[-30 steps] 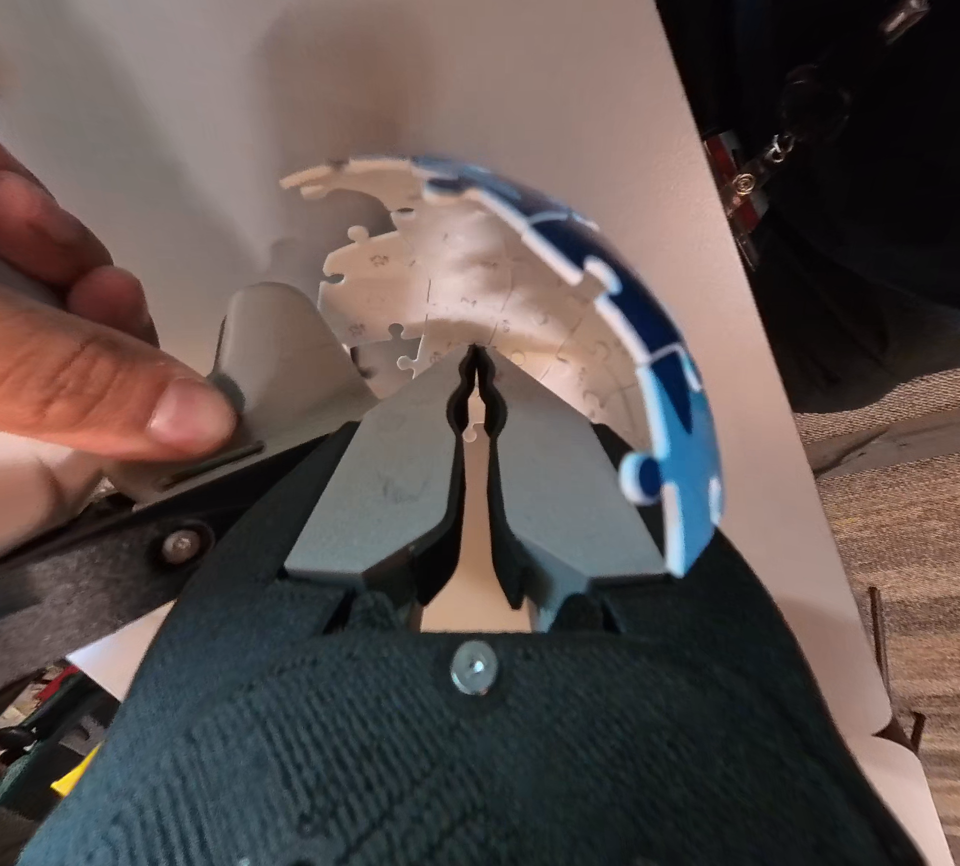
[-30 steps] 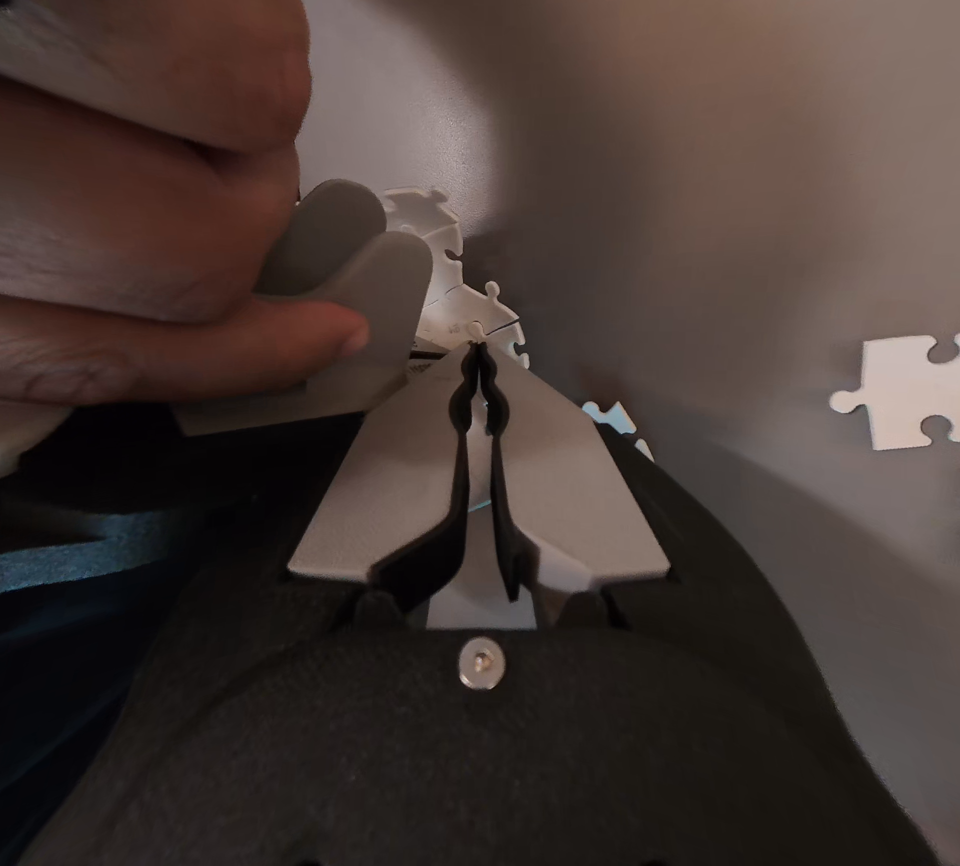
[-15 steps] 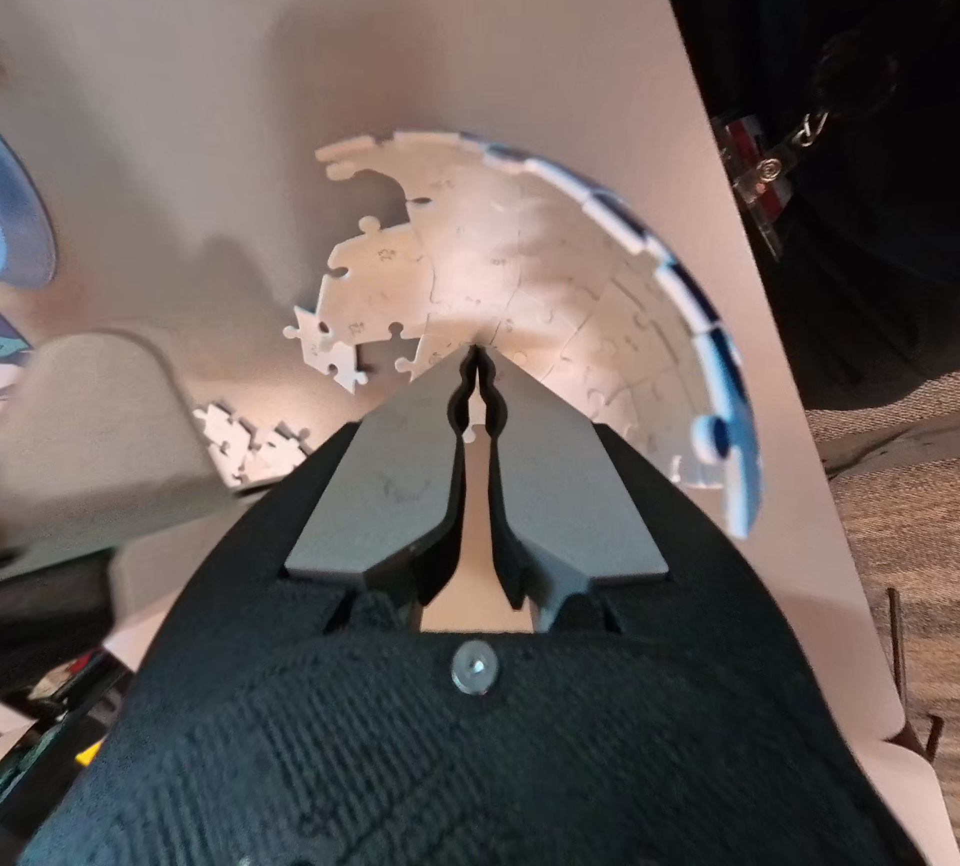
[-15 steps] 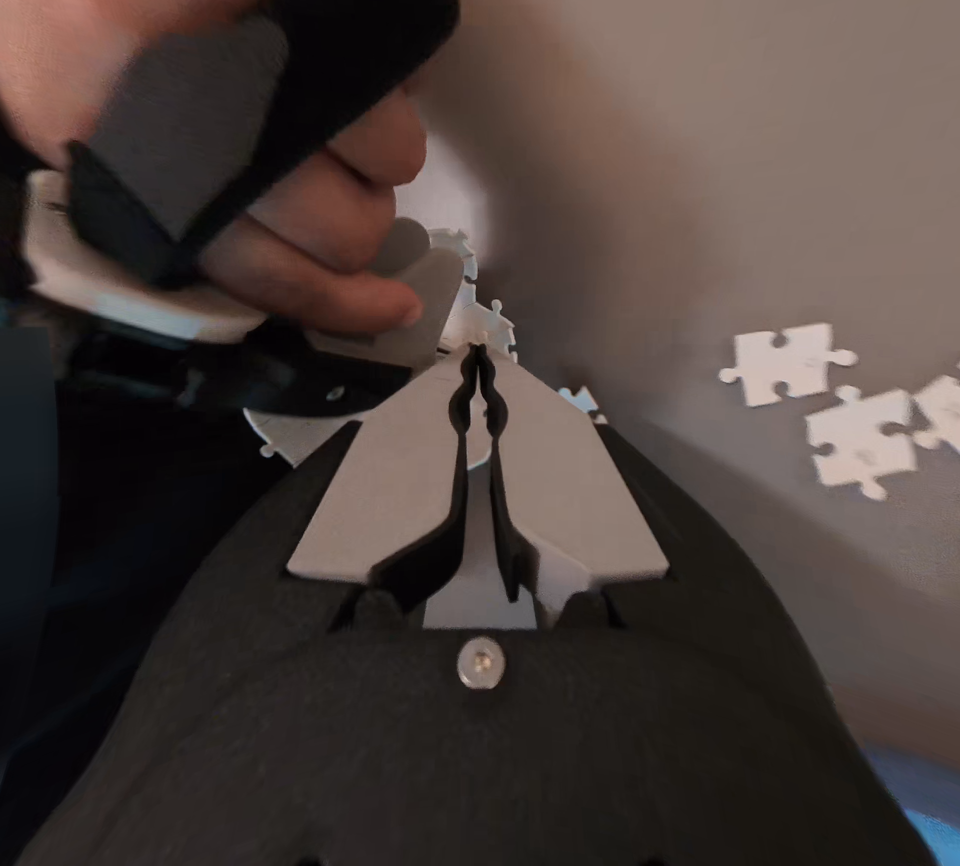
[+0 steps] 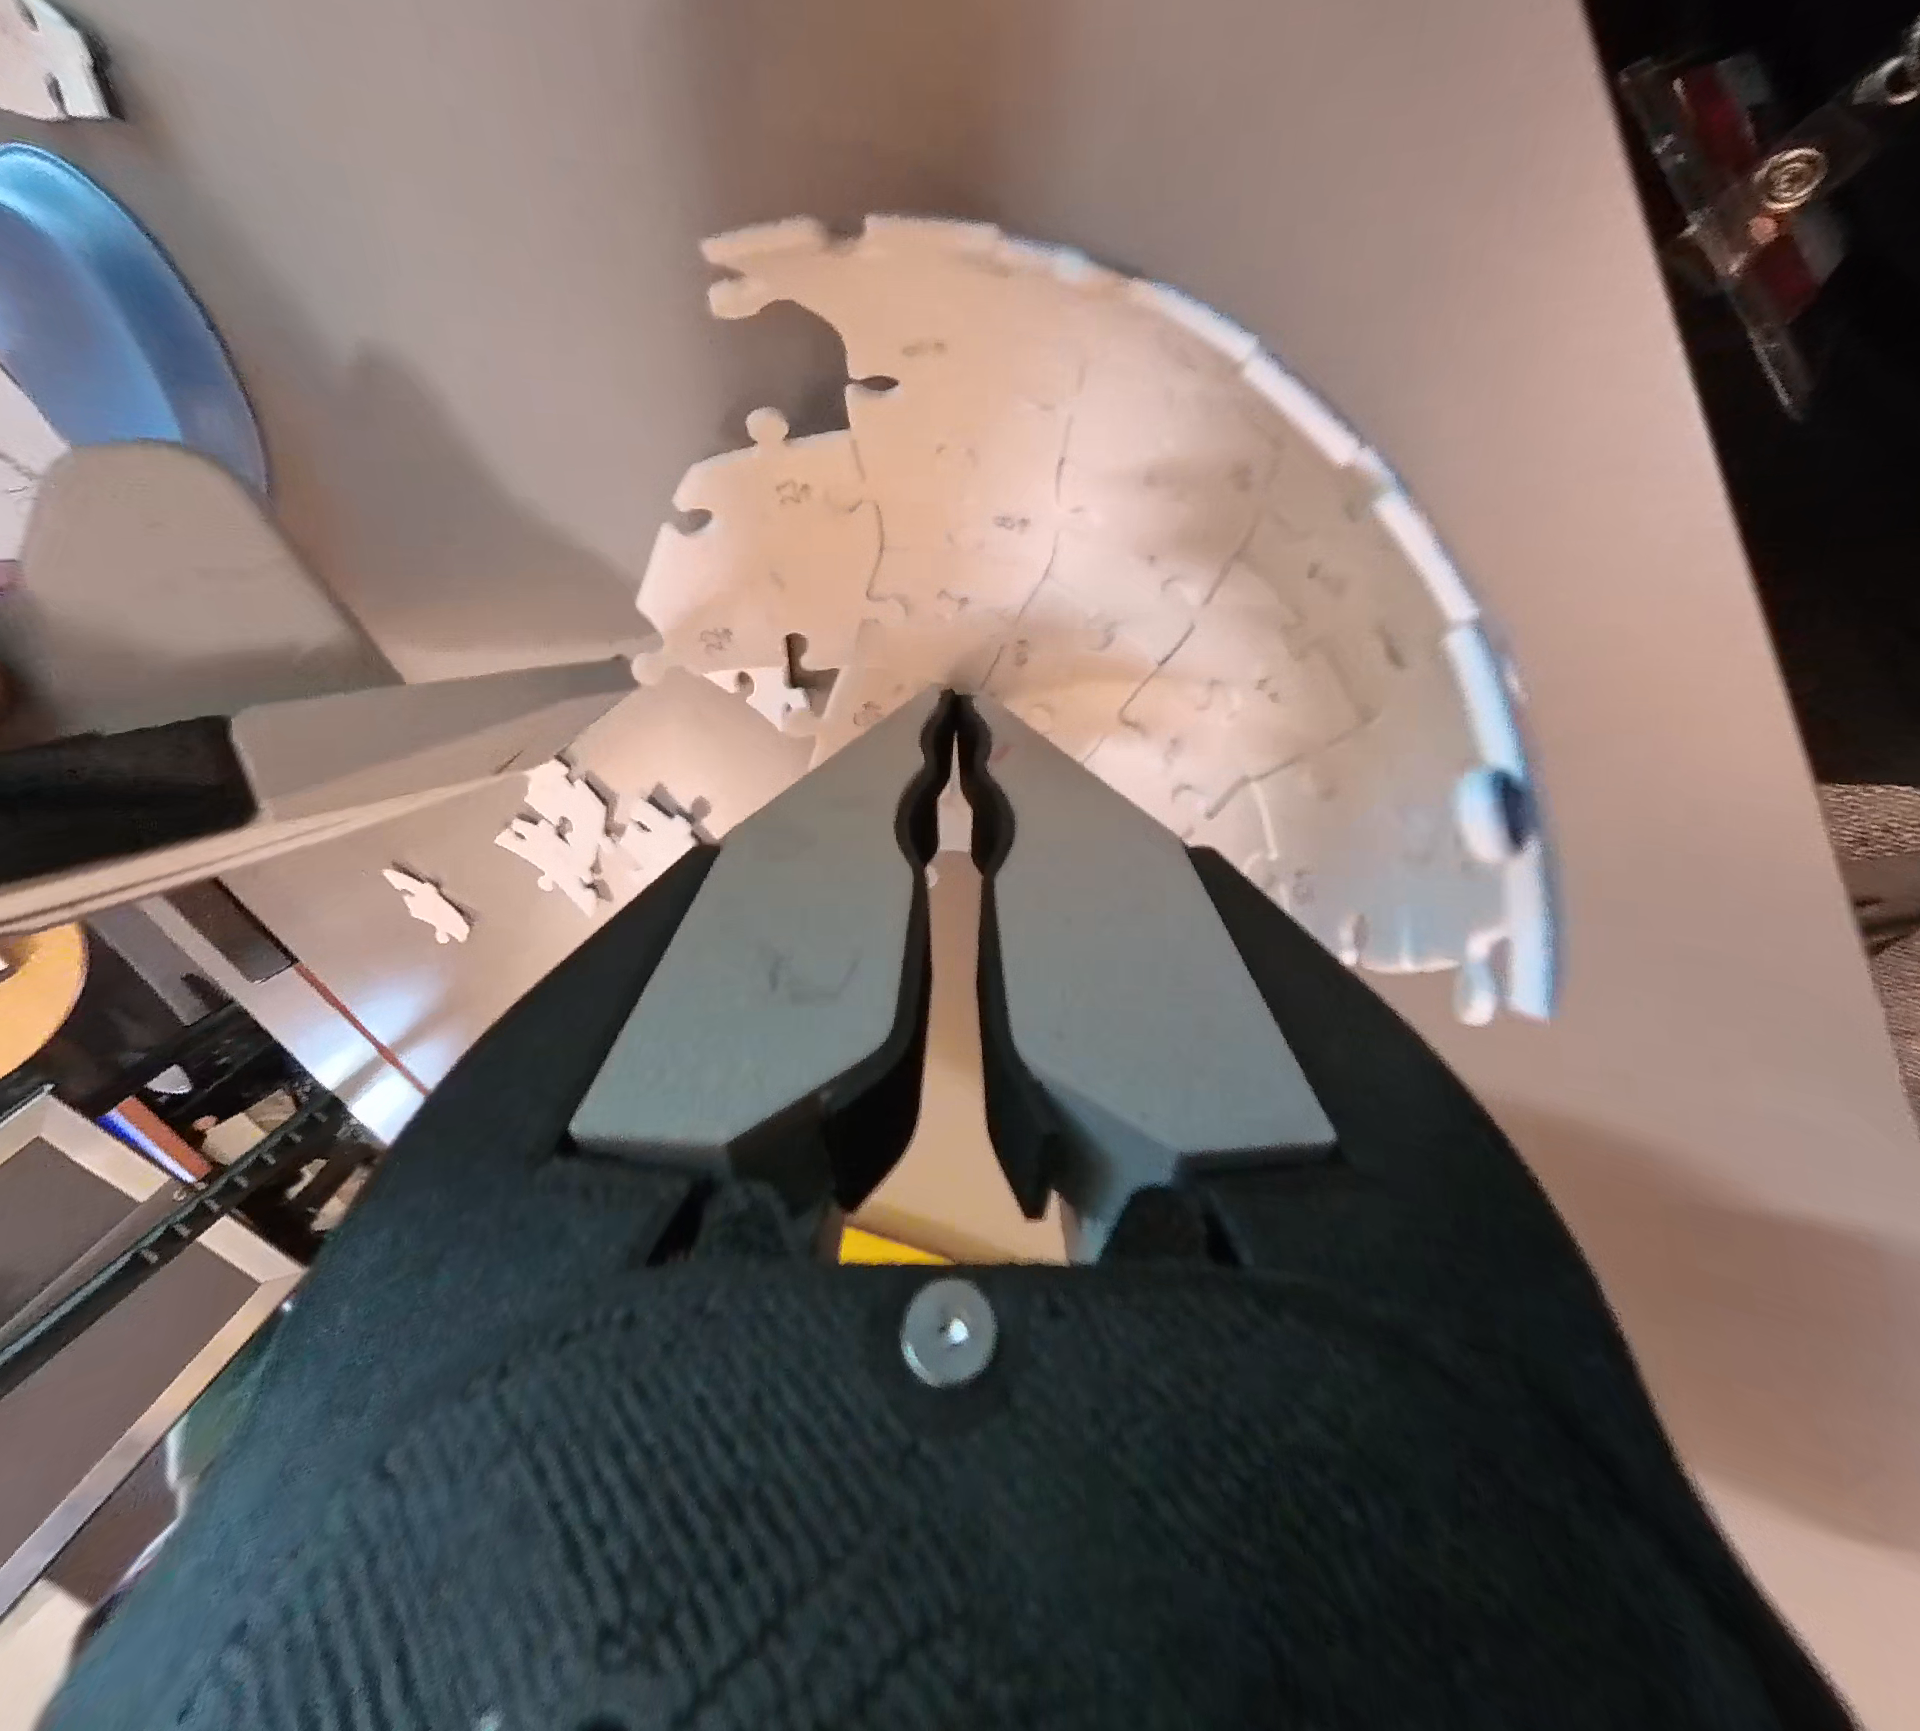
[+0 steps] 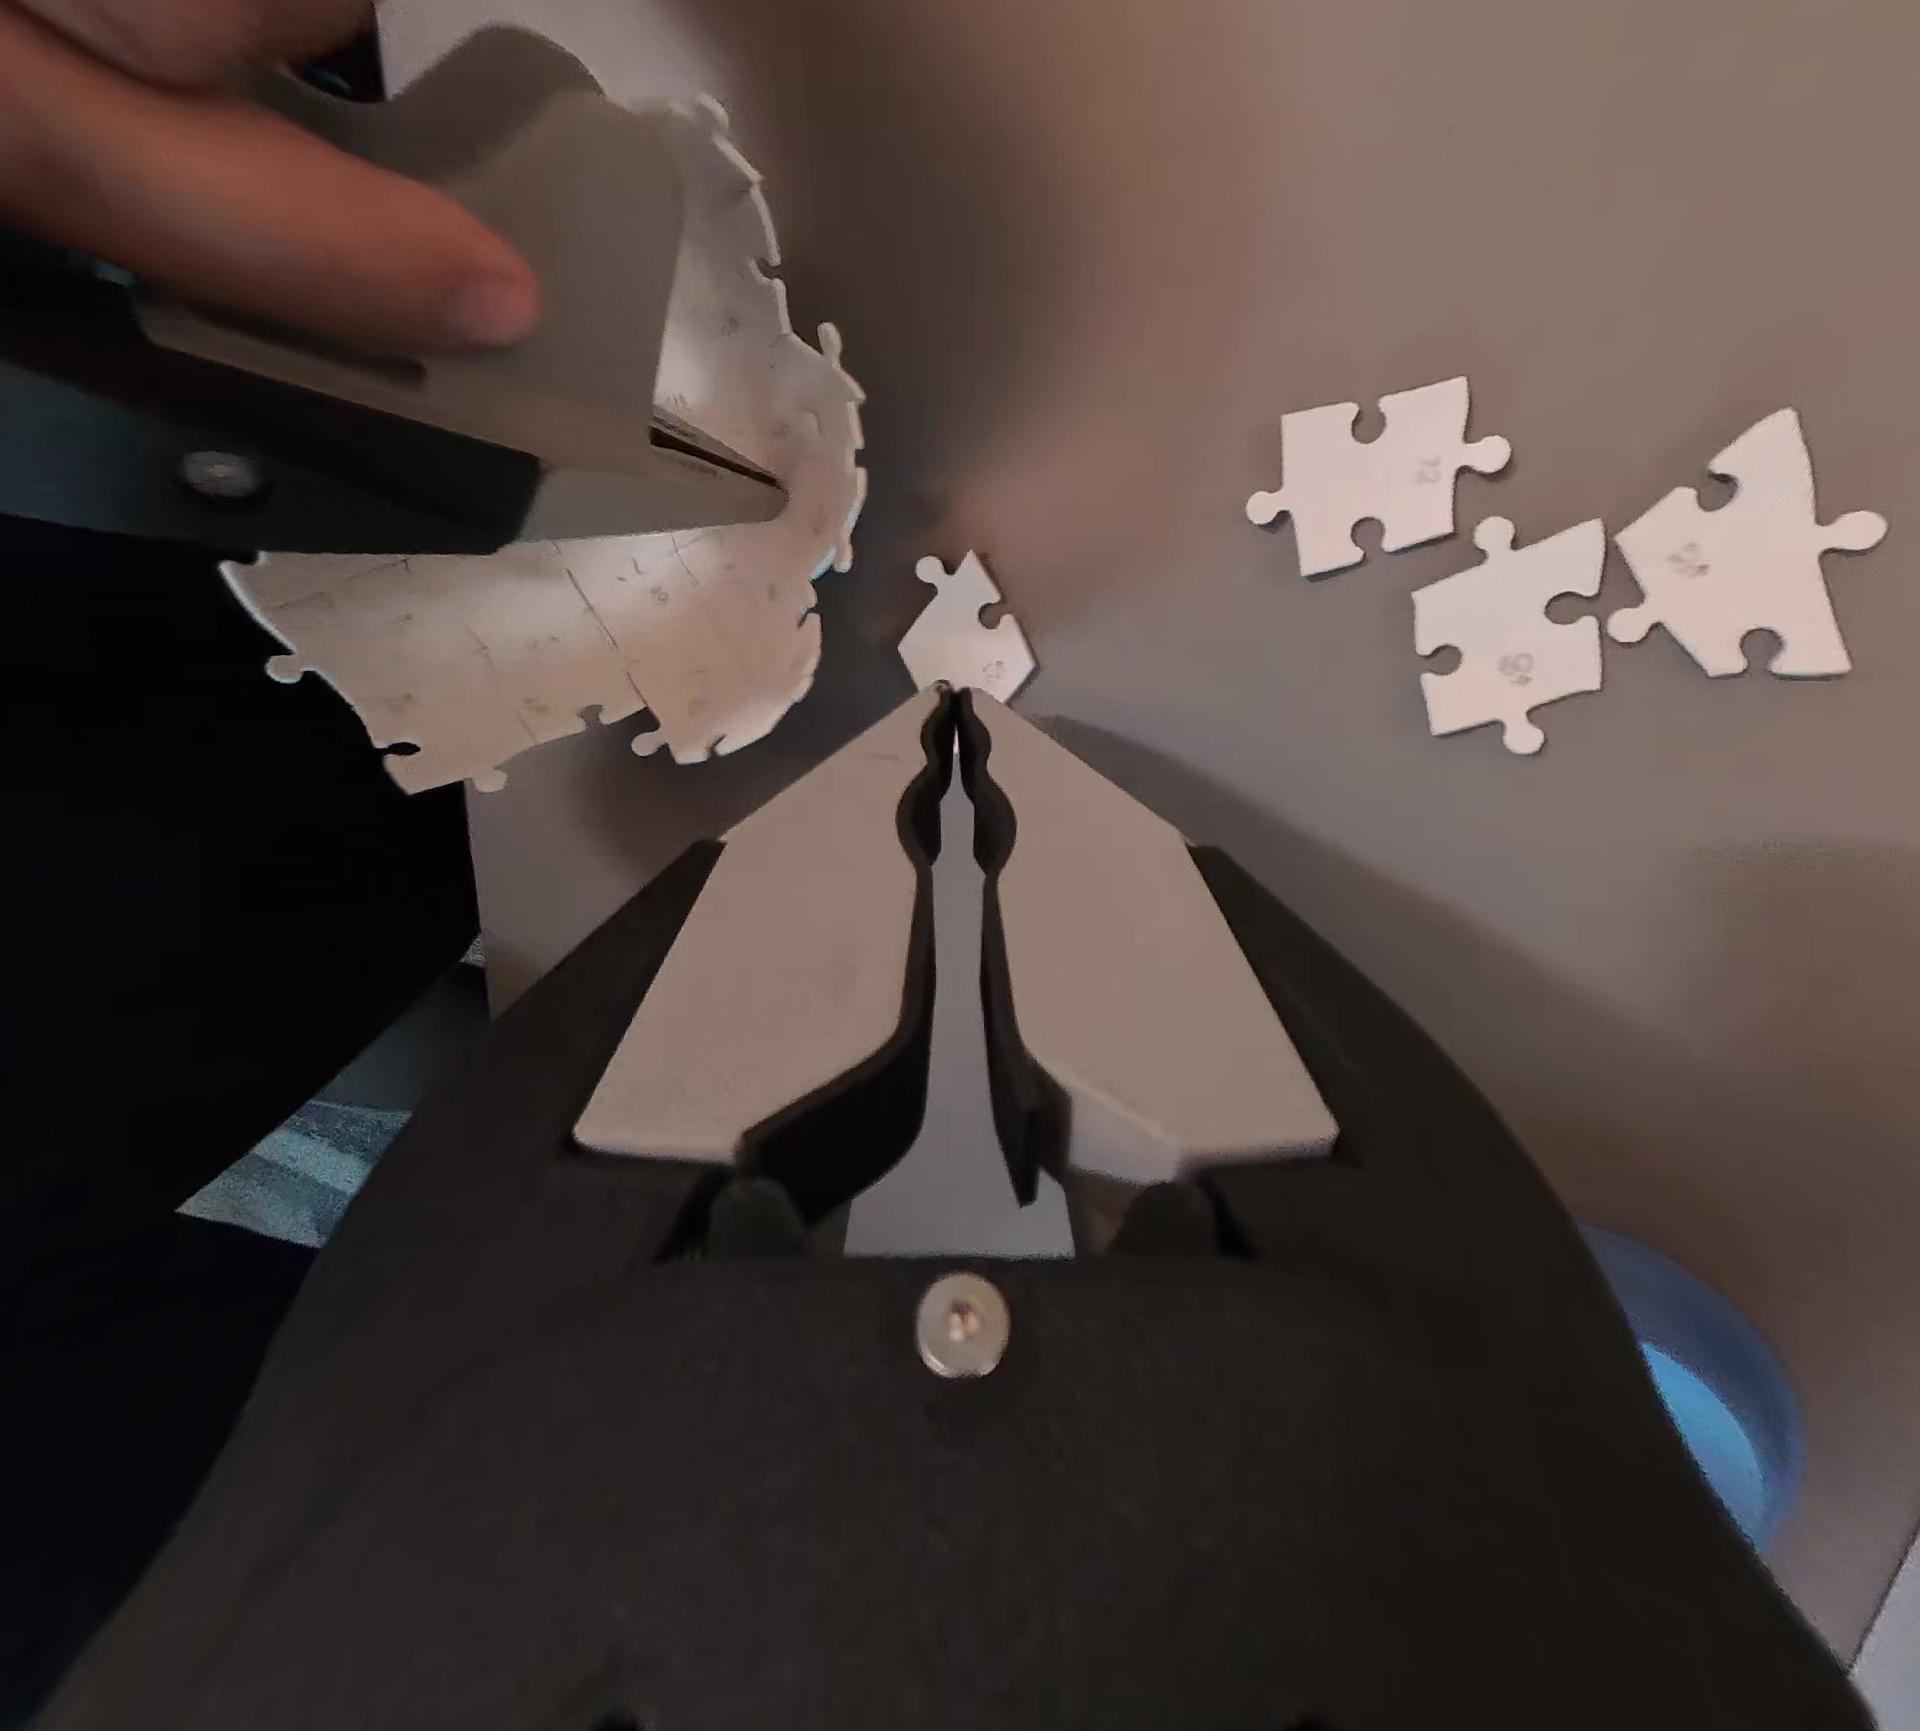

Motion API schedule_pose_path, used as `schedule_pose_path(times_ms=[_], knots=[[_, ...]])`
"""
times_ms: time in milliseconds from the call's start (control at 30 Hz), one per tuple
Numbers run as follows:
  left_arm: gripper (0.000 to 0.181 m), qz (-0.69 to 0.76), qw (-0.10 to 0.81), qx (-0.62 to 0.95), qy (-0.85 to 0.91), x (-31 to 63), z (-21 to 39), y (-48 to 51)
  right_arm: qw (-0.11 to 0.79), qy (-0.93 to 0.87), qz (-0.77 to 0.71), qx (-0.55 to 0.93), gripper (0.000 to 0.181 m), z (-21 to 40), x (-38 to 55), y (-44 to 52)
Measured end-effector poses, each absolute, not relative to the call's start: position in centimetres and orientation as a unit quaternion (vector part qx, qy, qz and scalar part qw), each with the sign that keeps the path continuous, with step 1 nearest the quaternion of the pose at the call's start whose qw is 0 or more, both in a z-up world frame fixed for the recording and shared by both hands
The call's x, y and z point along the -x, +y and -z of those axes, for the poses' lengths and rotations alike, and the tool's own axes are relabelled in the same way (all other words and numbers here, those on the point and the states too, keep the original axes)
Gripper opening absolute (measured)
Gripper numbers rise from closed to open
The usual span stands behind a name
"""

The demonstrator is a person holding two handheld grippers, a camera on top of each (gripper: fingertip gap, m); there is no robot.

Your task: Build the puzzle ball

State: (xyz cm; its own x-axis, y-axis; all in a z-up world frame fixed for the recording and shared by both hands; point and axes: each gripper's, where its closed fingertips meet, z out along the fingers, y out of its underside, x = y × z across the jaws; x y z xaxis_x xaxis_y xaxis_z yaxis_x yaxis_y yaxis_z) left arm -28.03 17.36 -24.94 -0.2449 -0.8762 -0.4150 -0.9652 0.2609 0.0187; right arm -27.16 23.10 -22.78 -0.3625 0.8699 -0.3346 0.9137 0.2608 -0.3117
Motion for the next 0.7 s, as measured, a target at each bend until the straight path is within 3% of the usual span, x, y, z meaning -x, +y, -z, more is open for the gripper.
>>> schedule_pose_path(times_ms=[333, 400, 700], knots=[[0.0, -0.164, 0.193, 0.58, 0.774, 28.0, 23.6, 17.3, 0.078, 0.775, 0.224, -0.586, 0.0, 23.2, 26.2, 23.8], [0.0, -0.165, 0.2, 0.583, 0.77, 28.0, 23.2, 17.2, 0.066, 0.776, 0.217, -0.589, 0.023, 23.0, 26.3, 24.0], [0.0, -0.18, 0.286, 0.63, 0.699, 30.1, 18.5, 17.4, 0.01, 0.783, 0.194, -0.591, 0.018, 21.7, 26.6, 25.0]])
